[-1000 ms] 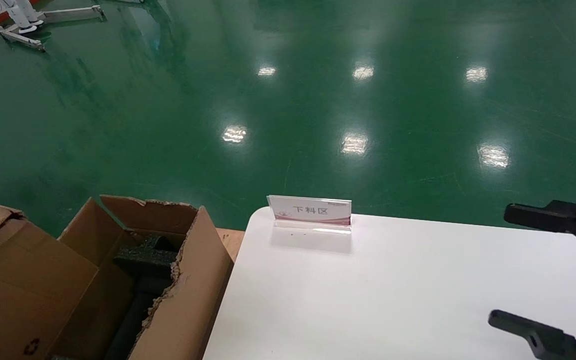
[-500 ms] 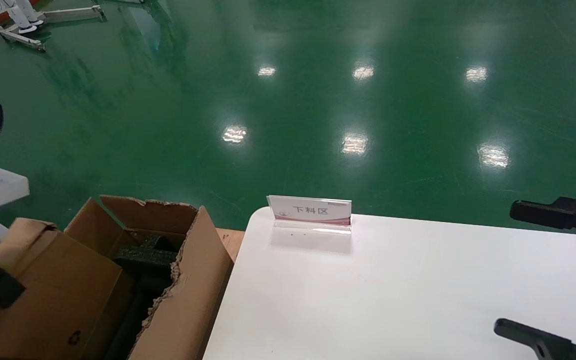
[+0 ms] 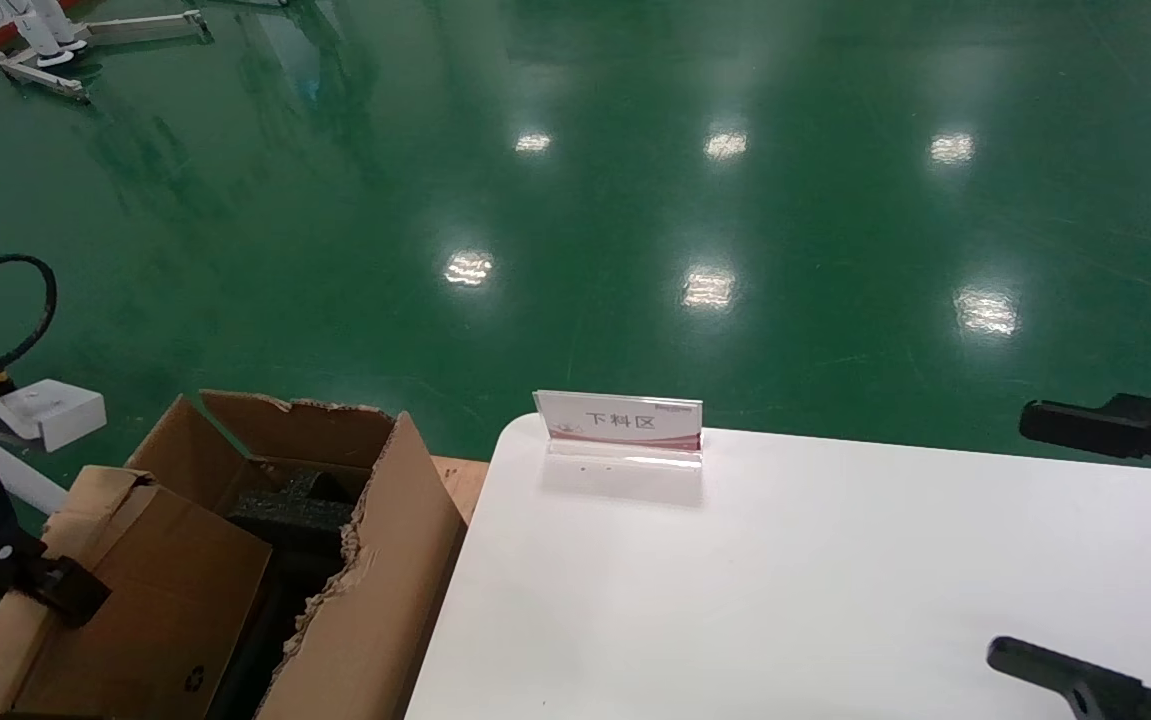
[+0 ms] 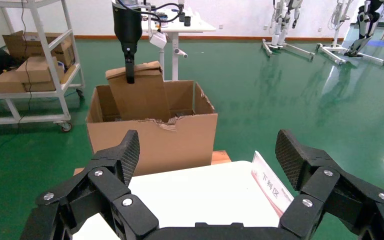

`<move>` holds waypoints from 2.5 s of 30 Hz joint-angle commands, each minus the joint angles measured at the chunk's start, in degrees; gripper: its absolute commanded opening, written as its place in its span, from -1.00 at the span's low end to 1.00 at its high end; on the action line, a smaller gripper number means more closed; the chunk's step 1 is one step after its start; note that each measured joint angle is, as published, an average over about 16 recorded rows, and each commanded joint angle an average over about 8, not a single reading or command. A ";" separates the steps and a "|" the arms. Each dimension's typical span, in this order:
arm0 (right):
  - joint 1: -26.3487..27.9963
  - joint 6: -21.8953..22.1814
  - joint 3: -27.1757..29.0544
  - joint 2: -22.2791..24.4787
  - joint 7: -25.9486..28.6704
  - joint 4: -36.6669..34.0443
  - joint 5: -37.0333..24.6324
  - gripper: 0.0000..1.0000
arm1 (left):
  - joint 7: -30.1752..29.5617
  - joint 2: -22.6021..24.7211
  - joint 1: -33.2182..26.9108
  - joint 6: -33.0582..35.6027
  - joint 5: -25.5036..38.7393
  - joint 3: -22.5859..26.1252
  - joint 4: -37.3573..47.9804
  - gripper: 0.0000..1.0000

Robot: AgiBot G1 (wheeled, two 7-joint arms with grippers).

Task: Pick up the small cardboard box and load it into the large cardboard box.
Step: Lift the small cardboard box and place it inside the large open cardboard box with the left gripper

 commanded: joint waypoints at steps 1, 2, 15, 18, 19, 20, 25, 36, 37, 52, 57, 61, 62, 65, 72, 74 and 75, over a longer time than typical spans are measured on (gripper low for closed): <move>0.00 0.00 0.00 0.00 0.00 0.00 0.00 1.00 | -0.05 -0.19 0.69 -0.52 0.18 0.02 0.17 -1.00; 0.00 0.00 0.00 0.00 0.00 0.00 0.00 1.00 | -0.03 -0.13 0.97 -0.62 0.23 0.03 0.32 -1.00; 0.00 0.00 0.00 0.00 0.00 0.00 0.00 1.00 | 0.11 1.93 5.28 -1.38 1.16 -0.06 2.97 -1.00; 0.00 0.00 0.00 0.00 0.00 0.00 0.00 1.00 | -0.01 2.58 6.58 -1.70 1.55 -0.24 3.68 -1.00; 0.00 0.00 0.00 0.00 0.00 0.00 0.00 1.00 | -0.07 2.80 7.04 -1.83 1.68 -0.31 3.93 -1.00; 0.00 0.00 0.00 0.00 0.00 0.00 0.00 1.00 | -0.14 3.04 7.50 -1.97 1.81 -0.39 4.17 -1.00; 0.00 0.00 0.00 0.00 0.00 0.00 0.00 1.00 | -0.54 4.17 9.67 -2.74 2.48 -0.79 5.28 -1.00; 0.00 0.00 0.00 0.00 0.00 0.00 0.00 1.00 | -1.73 6.39 13.65 -4.88 4.24 -1.54 7.03 -1.00; 0.00 0.00 0.00 0.00 0.00 0.00 0.00 1.00 | -1.85 6.54 13.95 -5.08 4.38 -1.58 7.14 -1.00; 0.00 0.01 0.00 0.00 0.00 -0.01 0.00 1.00 | -3.08 7.70 17.08 -7.04 5.74 -1.72 8.01 -1.00; -0.01 0.01 0.00 0.00 0.00 -0.01 0.00 1.00 | -3.35 7.88 17.95 -7.46 6.04 -1.69 8.21 -1.00; -0.01 0.01 0.00 0.00 0.00 -0.01 0.00 1.00 | -3.57 7.97 18.75 -7.81 6.27 -1.61 8.39 -1.00; -0.01 0.01 0.00 0.00 0.00 -0.01 0.00 1.00 | -3.61 7.99 18.93 -7.90 6.31 -1.60 8.44 -1.00; -0.01 0.01 0.00 0.00 0.00 -0.01 0.00 1.00 | -3.77 8.06 19.65 -8.25 6.48 -1.57 8.64 -1.00; -0.01 0.01 0.00 0.00 0.00 -0.01 0.00 1.00 | -3.96 8.07 21.27 -9.05 6.71 -1.49 9.15 -1.00; -0.01 0.01 0.00 0.00 0.00 -0.01 0.00 1.00 | -3.99 8.06 21.73 -9.29 6.76 -1.47 9.31 -1.00; -0.01 0.01 0.00 0.00 0.00 -0.01 0.00 1.00 | -3.95 8.00 21.82 -9.34 6.74 -1.46 9.36 -1.00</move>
